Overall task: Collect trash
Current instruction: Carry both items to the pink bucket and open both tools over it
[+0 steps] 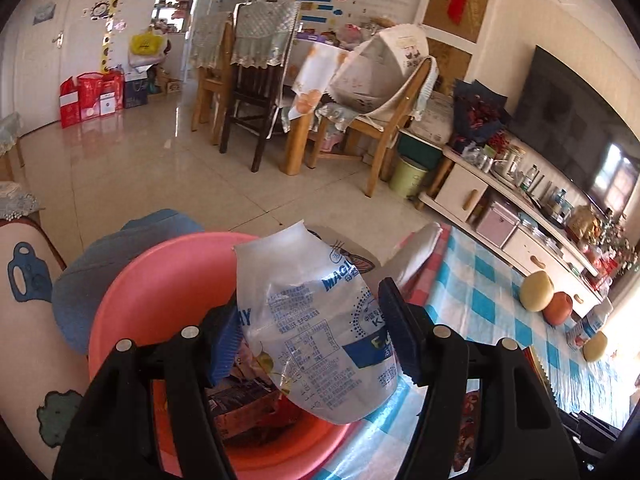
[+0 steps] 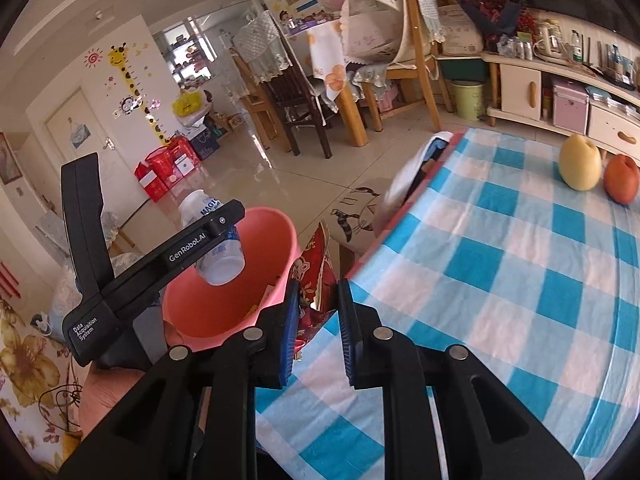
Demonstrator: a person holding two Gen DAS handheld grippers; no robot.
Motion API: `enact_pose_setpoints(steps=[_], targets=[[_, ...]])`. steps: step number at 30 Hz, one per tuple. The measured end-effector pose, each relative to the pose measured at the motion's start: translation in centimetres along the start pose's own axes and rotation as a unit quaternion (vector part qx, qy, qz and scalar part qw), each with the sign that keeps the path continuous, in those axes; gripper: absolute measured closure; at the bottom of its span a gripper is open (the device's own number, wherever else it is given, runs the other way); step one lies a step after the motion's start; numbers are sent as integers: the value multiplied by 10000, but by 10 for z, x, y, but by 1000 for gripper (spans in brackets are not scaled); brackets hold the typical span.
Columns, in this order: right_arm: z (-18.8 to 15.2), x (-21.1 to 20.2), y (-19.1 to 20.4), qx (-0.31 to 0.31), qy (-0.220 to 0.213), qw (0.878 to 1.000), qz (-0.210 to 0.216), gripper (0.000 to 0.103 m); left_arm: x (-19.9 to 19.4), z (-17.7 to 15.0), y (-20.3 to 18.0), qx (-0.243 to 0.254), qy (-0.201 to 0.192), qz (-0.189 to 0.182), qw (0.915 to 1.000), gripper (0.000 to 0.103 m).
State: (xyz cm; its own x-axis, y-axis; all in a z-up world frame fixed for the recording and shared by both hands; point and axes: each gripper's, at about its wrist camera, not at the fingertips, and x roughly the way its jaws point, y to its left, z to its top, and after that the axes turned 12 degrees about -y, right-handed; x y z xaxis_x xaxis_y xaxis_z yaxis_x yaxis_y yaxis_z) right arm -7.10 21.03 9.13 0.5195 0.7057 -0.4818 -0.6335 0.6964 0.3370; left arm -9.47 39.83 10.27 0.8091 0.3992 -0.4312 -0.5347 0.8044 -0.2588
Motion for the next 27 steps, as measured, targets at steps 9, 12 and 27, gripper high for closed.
enact_pose_setpoints(steps=[9, 12, 27], targets=[[7, 63, 29, -230, 266, 9992, 214, 83, 12, 3, 35, -354, 186, 518, 9979, 38], [4, 77, 33, -286, 348, 9987, 237, 83, 18, 4, 38, -380, 259, 600, 9971, 38], [-10, 73, 8, 103, 253, 9995, -142, 39, 22, 4, 16, 53, 249, 690, 9973, 17]])
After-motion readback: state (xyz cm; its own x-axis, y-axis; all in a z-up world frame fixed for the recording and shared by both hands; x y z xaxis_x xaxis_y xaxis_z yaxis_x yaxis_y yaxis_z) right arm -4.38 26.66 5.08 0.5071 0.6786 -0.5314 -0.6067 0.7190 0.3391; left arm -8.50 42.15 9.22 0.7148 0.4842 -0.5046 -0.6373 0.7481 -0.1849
